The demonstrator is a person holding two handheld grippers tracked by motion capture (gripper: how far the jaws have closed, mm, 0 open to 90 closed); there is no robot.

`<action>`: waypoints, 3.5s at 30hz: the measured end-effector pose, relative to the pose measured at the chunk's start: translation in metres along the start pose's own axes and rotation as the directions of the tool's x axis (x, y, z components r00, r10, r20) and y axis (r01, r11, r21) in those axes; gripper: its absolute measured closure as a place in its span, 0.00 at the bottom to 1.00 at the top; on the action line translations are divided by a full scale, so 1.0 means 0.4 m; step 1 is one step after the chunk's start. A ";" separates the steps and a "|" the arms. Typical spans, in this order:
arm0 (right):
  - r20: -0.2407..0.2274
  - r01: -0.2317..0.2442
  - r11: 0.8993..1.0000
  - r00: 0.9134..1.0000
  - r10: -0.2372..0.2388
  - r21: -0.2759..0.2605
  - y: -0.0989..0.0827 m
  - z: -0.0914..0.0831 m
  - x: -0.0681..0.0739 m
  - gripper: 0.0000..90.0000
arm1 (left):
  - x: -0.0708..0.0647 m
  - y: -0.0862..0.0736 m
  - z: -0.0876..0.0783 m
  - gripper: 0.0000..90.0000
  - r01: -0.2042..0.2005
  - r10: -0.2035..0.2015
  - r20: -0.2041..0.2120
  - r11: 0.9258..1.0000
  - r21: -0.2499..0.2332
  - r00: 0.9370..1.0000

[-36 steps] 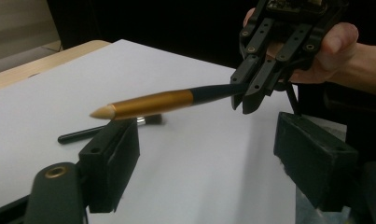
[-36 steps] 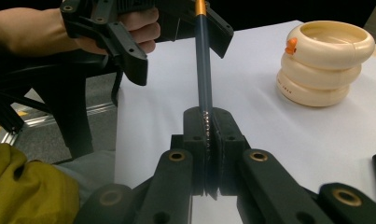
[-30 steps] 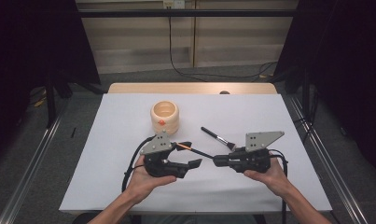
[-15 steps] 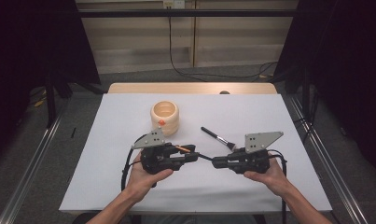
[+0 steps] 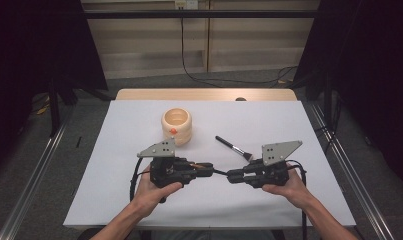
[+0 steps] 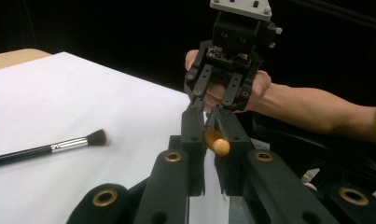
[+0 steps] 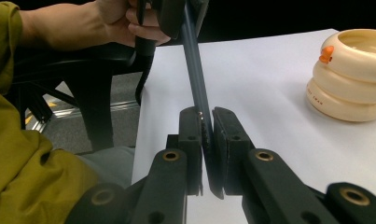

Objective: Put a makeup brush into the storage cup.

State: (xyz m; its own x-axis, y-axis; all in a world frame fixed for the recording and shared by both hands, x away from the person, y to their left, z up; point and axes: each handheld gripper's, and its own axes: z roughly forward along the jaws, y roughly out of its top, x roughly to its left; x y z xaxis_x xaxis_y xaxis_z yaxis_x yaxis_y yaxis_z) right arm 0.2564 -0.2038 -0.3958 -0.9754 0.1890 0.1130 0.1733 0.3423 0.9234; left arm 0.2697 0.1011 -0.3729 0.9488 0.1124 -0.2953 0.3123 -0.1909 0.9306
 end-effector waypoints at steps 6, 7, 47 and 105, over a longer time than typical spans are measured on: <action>-0.010 0.002 1.000 1.000 -0.002 0.001 0.002 0.000 0.002 0.86 | -0.005 -0.002 0.004 0.93 -0.018 0.018 -0.007 1.000 0.017 1.000; -0.013 0.007 1.000 1.000 -0.007 0.002 0.002 0.000 0.003 0.84 | -0.006 -0.002 0.004 0.93 -0.022 0.022 -0.010 1.000 0.019 1.000; 0.095 -0.051 0.995 0.995 0.043 0.084 -0.004 0.014 0.011 0.18 | 0.015 0.007 0.003 0.93 -0.012 0.049 -0.159 0.974 0.228 0.986; 0.609 -0.112 0.970 0.761 0.222 -0.214 -0.190 -0.172 0.114 0.02 | 0.062 0.058 -0.141 0.92 -0.042 0.072 -0.391 0.996 0.083 0.918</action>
State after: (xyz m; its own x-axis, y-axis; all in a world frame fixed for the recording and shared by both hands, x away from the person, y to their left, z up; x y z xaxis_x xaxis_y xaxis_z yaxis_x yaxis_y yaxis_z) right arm 0.1892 -0.2847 -0.4357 -0.6210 0.7809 0.0677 0.2482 0.1140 0.9620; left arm 0.2979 0.1544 -0.3466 0.8744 0.4703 -0.1197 0.2746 -0.2761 0.9210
